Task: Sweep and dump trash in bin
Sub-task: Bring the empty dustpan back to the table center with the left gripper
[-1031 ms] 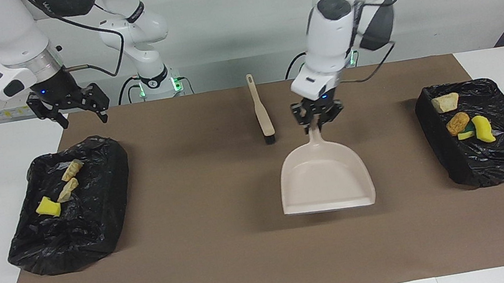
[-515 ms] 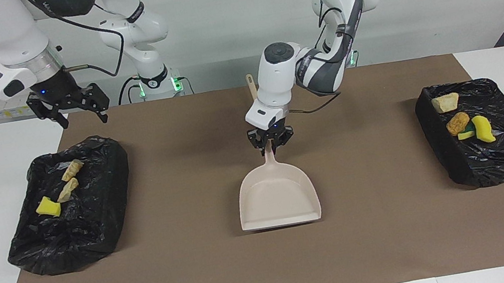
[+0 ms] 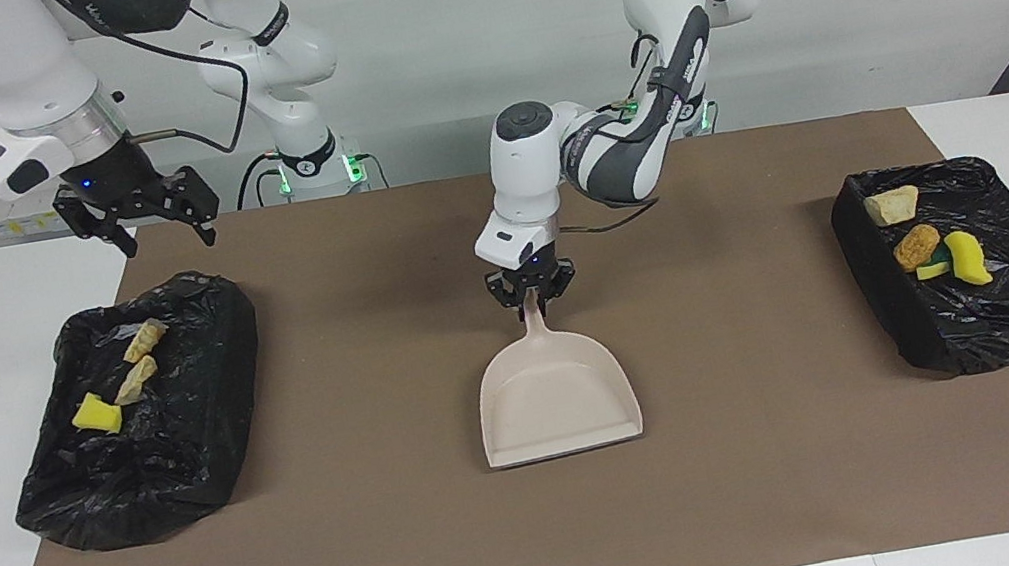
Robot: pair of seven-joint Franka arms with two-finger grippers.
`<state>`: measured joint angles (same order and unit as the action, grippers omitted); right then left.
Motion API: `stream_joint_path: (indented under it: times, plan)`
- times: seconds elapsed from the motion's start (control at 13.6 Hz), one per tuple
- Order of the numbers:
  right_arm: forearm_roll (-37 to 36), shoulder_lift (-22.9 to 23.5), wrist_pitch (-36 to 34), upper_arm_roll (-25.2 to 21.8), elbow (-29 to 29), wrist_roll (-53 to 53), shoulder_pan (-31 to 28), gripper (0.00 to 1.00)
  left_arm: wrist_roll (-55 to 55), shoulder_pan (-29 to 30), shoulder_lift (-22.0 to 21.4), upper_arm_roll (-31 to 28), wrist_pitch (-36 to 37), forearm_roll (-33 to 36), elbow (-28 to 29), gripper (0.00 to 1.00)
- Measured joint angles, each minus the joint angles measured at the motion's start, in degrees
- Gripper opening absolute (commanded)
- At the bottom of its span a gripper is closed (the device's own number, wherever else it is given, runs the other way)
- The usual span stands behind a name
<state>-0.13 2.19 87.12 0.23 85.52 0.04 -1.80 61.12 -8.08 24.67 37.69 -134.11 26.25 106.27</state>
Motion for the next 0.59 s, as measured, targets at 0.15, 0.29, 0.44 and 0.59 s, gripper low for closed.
stream_joint_path:
  times: [0.15, 0.29, 0.44, 0.59]
  plan:
    - [0.0, 0.0, 0.0, 0.0, 0.0, 0.0, 0.0, 1.0, 0.3, 0.2, -0.1, -0.1, 0.0, 0.0, -1.0, 1.0]
    - [0.0, 0.0, 0.0, 0.0, 0.0, 0.0, 0.0, 1.0, 0.2, 1.3, -0.8, -0.2, 1.2, 0.0, -2.0, 1.0]
    - [0.0, 0.0, 0.0, 0.0, 0.0, 0.0, 0.0, 1.0, 0.0, 3.6, -2.8, -0.4, 4.3, 0.0, -2.4, 1.0]
    - [0.0, 0.0, 0.0, 0.0, 0.0, 0.0, 0.0, 1.0, -1.1, 5.2, -4.6, -1.6, 7.0, 0.0, -2.4, 1.0]
